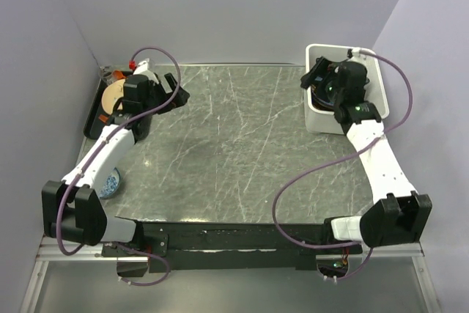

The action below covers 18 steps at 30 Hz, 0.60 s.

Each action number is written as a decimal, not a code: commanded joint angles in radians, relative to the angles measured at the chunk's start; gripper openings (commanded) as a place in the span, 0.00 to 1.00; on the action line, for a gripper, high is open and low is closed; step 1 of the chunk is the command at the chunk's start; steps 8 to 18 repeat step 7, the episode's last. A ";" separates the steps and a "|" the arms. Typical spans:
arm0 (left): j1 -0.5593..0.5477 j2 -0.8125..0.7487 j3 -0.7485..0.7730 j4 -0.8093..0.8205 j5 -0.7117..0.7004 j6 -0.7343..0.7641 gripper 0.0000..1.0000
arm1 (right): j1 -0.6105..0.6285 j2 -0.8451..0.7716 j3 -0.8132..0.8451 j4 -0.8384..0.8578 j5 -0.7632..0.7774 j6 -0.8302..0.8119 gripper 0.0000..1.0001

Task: Place the plates into the plastic bin on the countertop
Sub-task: Reset both arms

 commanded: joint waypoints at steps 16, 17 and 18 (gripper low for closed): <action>-0.014 -0.092 -0.080 0.082 -0.055 0.053 0.99 | 0.097 -0.230 -0.397 0.118 0.225 -0.063 1.00; -0.014 -0.092 -0.080 0.082 -0.055 0.053 0.99 | 0.097 -0.230 -0.397 0.118 0.225 -0.063 1.00; -0.014 -0.092 -0.080 0.082 -0.055 0.053 0.99 | 0.097 -0.230 -0.397 0.118 0.225 -0.063 1.00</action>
